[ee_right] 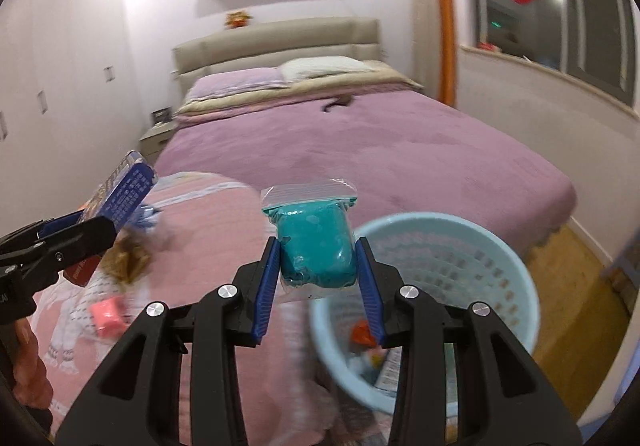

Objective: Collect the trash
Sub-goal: 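Carry the card box and teal packet over the basket and open both grippers, then move both grippers back over the remaining items on the rug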

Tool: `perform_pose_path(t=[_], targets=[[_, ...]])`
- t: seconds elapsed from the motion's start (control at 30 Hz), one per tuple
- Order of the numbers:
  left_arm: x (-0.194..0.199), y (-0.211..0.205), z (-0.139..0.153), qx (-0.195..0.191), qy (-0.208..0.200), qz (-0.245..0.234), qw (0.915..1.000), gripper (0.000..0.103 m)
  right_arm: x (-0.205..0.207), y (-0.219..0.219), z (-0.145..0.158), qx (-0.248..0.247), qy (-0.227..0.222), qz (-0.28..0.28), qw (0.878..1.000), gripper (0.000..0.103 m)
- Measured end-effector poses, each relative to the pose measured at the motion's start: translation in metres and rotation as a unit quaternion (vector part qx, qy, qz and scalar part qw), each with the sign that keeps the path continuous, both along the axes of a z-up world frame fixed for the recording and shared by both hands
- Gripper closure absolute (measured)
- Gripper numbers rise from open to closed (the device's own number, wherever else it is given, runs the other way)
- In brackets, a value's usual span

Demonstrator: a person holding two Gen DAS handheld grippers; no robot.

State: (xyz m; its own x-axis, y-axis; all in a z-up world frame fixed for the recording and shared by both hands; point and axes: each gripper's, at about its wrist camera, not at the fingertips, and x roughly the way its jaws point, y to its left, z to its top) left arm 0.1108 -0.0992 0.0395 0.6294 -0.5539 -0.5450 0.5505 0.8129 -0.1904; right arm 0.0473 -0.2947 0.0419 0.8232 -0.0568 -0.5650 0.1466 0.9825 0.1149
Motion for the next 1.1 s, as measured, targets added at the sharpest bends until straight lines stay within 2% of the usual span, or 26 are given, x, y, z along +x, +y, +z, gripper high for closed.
perform_pose_path(t=[0.1,0.23,0.5,0.6,0.7,0.83,1.1], targets=[[0.009,-0.035,-0.008,0.006,0.009,-0.020,0.9997,0.037,-0.001,-0.030,-0.009,0.019,0.011,-0.031,0.999,0.068],[0.023,-0.076,-0.026,0.010,0.039,-0.045,0.9982,0.037,-0.003,-0.073,-0.024,0.077,0.028,-0.054,0.995,0.068],[0.038,-0.127,-0.050,0.035,0.056,-0.077,0.9948,0.035,-0.002,-0.111,-0.046,0.094,0.053,-0.109,0.988,0.067],[0.042,-0.128,-0.057,0.040,0.061,-0.080,0.9941,0.030,0.001,-0.118,-0.055,0.098,0.068,-0.123,0.985,0.066],[0.040,-0.114,-0.062,0.024,0.066,-0.077,0.9946,0.027,0.001,-0.123,-0.064,0.124,0.081,-0.124,0.981,0.066],[0.040,-0.099,-0.060,0.013,0.070,-0.064,0.9954,0.026,0.000,-0.121,-0.067,0.126,0.086,-0.124,0.980,0.065],[0.020,-0.053,-0.033,-0.006,0.032,-0.044,0.9985,0.026,-0.003,-0.081,-0.034,0.104,0.058,-0.081,0.990,0.065]])
